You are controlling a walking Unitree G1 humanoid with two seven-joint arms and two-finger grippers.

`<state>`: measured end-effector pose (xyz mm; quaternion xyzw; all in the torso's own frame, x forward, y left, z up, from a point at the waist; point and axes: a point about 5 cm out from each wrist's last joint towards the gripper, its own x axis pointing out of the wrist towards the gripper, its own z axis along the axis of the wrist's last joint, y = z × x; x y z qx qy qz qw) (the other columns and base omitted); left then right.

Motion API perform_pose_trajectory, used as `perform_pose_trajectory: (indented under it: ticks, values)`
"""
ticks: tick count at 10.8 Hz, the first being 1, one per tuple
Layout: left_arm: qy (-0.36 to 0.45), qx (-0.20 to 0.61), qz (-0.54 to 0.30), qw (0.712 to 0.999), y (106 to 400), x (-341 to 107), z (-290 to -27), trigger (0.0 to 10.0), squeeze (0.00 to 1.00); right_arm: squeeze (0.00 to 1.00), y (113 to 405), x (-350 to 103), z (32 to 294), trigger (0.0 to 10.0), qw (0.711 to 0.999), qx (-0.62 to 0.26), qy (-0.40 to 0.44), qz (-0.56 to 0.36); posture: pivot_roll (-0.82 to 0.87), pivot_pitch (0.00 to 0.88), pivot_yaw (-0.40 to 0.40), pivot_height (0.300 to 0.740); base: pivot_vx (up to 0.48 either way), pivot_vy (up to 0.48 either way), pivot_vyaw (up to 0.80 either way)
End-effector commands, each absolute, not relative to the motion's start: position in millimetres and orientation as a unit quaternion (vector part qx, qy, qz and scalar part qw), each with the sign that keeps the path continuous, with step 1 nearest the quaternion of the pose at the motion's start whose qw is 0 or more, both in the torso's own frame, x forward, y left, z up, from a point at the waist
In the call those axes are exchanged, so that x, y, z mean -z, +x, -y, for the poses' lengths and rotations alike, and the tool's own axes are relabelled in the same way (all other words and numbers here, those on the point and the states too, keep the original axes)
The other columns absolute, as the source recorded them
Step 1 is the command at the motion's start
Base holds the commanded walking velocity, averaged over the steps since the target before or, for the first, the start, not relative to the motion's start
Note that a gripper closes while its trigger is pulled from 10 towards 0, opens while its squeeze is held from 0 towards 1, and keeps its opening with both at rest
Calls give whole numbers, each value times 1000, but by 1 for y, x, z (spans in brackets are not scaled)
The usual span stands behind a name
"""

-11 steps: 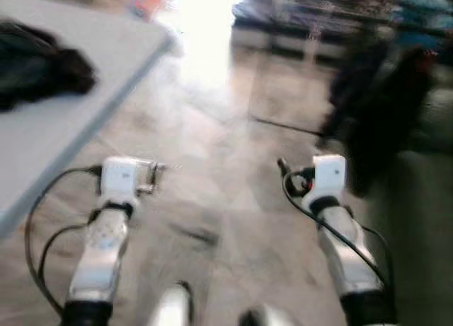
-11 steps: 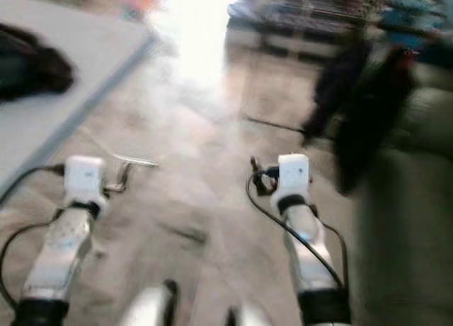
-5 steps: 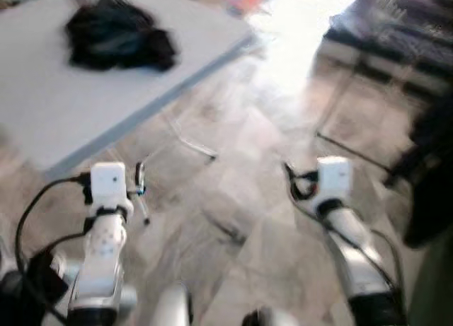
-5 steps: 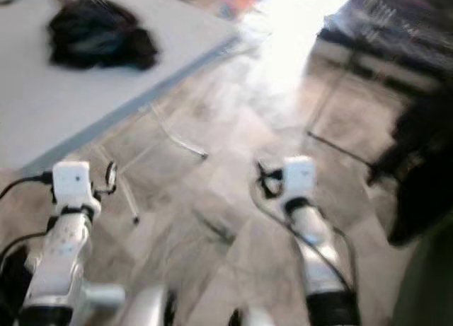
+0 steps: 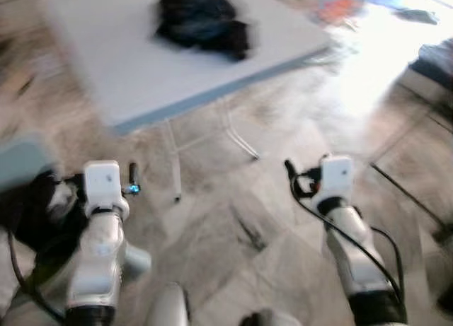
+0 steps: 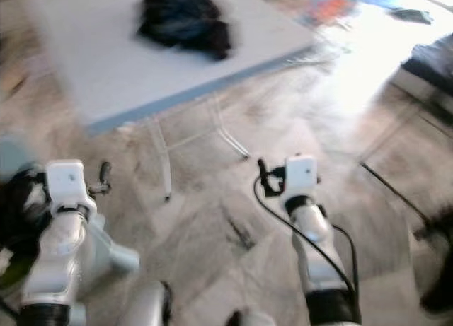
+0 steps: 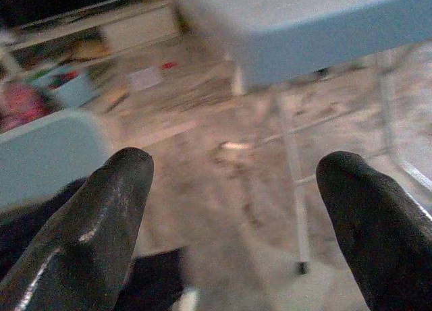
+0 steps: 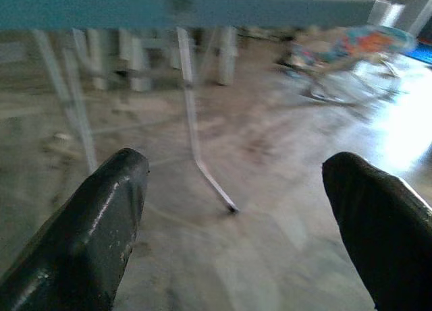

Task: Hang hanger

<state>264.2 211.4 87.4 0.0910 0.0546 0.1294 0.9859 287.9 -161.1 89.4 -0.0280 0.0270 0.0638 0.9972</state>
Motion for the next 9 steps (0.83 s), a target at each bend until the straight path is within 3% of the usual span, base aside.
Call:
perform_pose_trajectory:
  ticks: [1,7,9]
  values:
    - [91,-129,-57,986,265,-87,-210,10000,0,0,286,-86,162,10000,997,-60,-26,-36,25,119,-65,740,0,0,788]
    - [88,-145,-61,984,267,-87,-213,10000,0,0,287,-87,162,10000,998,-58,-17,-35,23,121,-65,740,0,0,785]
    - [81,-141,-69,984,268,-85,-213,10000,0,0,289,-87,168,10000,999,-35,5,-35,20,122,-66,740,0,240,0]
